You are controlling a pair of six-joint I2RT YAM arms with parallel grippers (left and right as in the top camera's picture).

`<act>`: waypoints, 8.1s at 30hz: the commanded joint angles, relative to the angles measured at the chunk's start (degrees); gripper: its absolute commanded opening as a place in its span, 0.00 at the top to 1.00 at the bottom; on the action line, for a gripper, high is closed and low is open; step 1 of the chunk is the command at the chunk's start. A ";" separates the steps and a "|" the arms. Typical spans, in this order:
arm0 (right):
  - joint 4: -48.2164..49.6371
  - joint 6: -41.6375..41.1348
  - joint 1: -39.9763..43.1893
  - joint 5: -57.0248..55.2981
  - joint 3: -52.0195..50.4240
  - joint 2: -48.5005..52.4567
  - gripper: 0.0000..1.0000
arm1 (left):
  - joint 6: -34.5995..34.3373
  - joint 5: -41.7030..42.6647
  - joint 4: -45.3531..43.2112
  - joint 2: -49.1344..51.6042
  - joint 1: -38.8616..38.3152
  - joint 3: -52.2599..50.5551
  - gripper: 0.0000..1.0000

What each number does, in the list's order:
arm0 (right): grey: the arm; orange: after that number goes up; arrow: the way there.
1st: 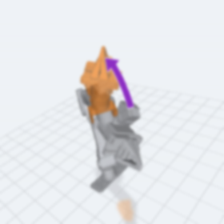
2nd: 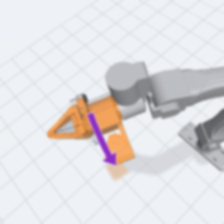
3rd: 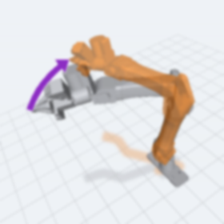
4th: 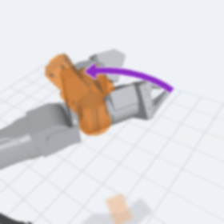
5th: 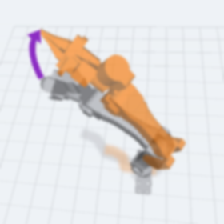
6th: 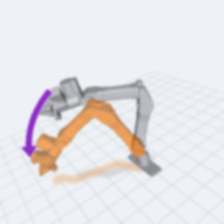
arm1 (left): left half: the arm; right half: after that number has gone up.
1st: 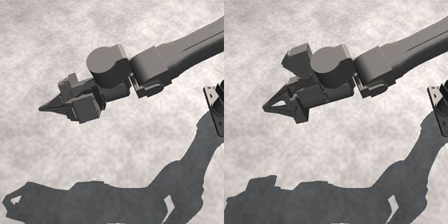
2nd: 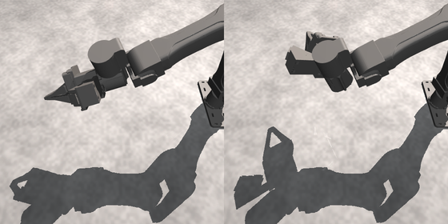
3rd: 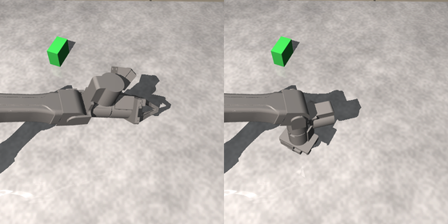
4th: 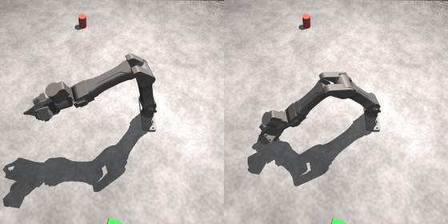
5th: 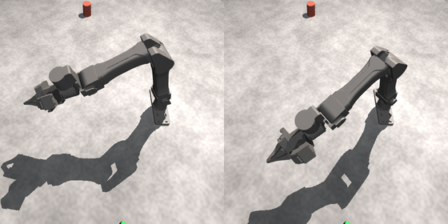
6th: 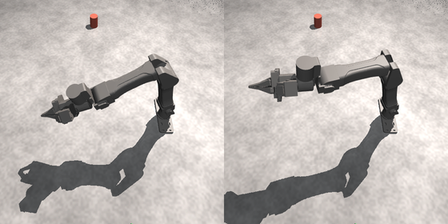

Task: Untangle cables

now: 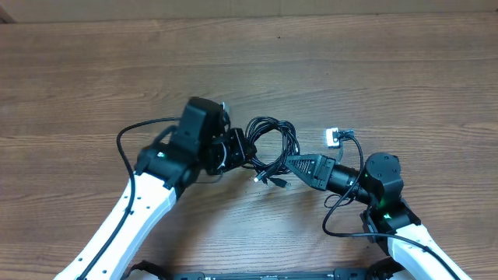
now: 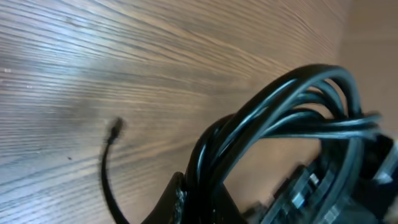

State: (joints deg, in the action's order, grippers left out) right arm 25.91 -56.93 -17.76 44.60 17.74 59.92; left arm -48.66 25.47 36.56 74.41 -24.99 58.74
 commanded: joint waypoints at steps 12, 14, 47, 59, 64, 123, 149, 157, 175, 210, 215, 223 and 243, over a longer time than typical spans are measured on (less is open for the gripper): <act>-0.22 9.22 0.15 -4.74 0.66 -0.48 0.72 | 12.15 7.19 -0.79 -0.33 7.96 0.28 0.96; 2.12 11.47 0.20 -4.70 0.66 -0.48 0.71 | 16.63 7.17 -0.57 -0.33 7.96 0.28 0.96; -25.22 43.25 0.13 9.57 20.48 3.67 0.96 | 44.74 23.52 -0.63 -0.28 8.00 0.28 0.96; -23.69 32.48 0.13 -8.70 21.03 4.39 0.96 | 38.84 12.35 0.57 -0.26 8.00 0.22 0.33; -27.19 13.25 0.13 -22.23 21.03 4.39 0.96 | 24.02 2.49 0.61 -0.26 8.00 0.24 0.03; -45.20 11.39 -6.40 -28.02 20.96 5.14 0.34 | -30.99 -9.44 -17.03 10.25 -2.67 0.22 0.96; -35.12 -7.61 -6.69 -19.28 20.92 14.67 0.51 | -47.50 -4.35 -13.86 10.25 -1.97 0.22 0.96; -31.45 -12.63 -7.04 -24.37 20.92 14.95 0.45 | -45.09 1.40 -14.12 10.25 -2.03 0.22 0.96; -24.33 -16.57 -7.17 -28.92 20.92 21.09 0.46 | -42.60 18.51 -17.42 10.25 -1.60 0.22 0.96; -49.03 14.16 -6.82 -23.91 20.96 23.37 0.77 | -9.77 33.16 -54.14 10.25 16.94 0.22 0.96; -47.21 14.53 -6.73 -23.96 21.03 23.34 0.53 | -3.52 40.24 -56.15 10.25 16.57 0.22 0.96; -68.54 35.28 4.87 -11.76 35.45 17.81 0.42 | 36.35 54.75 -48.41 10.25 16.41 0.22 0.96; -46.14 55.47 5.51 -1.86 36.70 15.63 0.22 | 56.78 61.02 -39.30 10.27 15.54 0.22 0.96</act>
State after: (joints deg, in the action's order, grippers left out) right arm -22.46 -2.59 -12.14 42.11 53.69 75.70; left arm 6.31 87.64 -2.55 85.47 -9.02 57.80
